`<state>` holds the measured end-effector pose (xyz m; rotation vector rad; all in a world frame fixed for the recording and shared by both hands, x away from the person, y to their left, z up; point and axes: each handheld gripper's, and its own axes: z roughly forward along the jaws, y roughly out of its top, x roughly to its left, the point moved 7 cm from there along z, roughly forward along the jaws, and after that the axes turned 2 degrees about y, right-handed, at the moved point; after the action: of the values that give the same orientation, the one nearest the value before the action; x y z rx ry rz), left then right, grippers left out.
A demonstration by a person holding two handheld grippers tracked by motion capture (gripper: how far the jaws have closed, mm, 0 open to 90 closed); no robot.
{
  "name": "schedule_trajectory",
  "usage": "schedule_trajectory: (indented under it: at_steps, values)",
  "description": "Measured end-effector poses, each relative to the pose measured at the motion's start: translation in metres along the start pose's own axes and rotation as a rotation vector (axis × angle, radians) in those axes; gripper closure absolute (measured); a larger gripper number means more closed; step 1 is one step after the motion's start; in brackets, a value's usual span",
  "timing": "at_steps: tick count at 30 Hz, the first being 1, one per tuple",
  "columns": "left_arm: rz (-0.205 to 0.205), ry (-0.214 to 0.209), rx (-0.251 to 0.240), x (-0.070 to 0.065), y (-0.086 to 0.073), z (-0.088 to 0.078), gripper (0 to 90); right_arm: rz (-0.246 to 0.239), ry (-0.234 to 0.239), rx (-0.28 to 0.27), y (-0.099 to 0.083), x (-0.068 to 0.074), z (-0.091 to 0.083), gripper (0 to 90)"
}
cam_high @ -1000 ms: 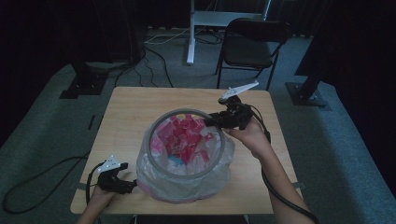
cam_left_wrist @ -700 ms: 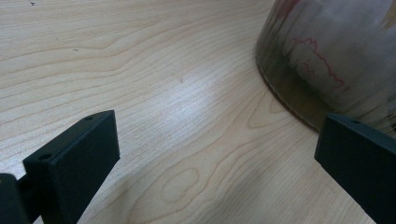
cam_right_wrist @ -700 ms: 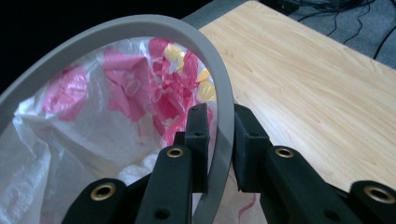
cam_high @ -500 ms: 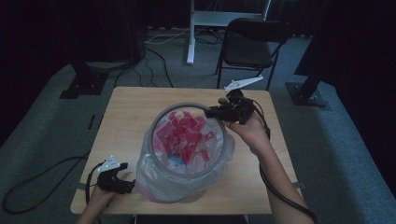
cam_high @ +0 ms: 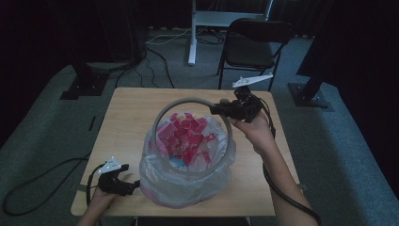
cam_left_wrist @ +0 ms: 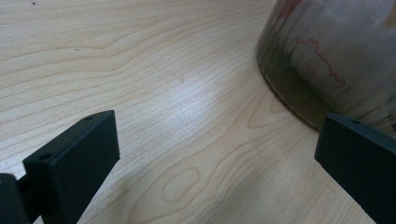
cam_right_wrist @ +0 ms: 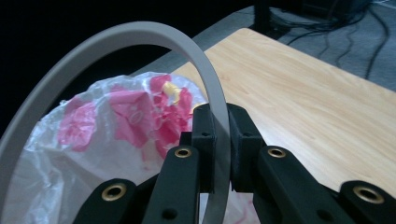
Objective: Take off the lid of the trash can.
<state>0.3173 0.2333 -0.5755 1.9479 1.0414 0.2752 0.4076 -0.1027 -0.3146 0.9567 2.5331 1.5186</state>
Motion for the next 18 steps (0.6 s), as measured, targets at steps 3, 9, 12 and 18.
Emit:
schedule_trajectory:
  at_steps: [3, 9, 12, 18]
  values:
    - [0.001, 0.000, 0.001, 0.000, 0.000, 0.000, 0.0, 0.004, -0.011, -0.007, 0.001, -0.002, -0.005, 83.1]
    - [0.000, -0.001, 0.000, -0.001, 0.000, 0.000, 0.0, 0.022, -0.018, -0.030, 0.000, -0.009, -0.015, 83.2]
    - [0.002, -0.002, 0.001, -0.001, 0.000, 0.001, 0.0, 0.033, -0.025, -0.038, -0.002, -0.014, -0.021, 83.1]
    - [0.005, -0.004, 0.007, -0.001, -0.001, 0.001, 0.0, 0.060, -0.040, -0.060, -0.007, -0.025, -0.036, 83.2]
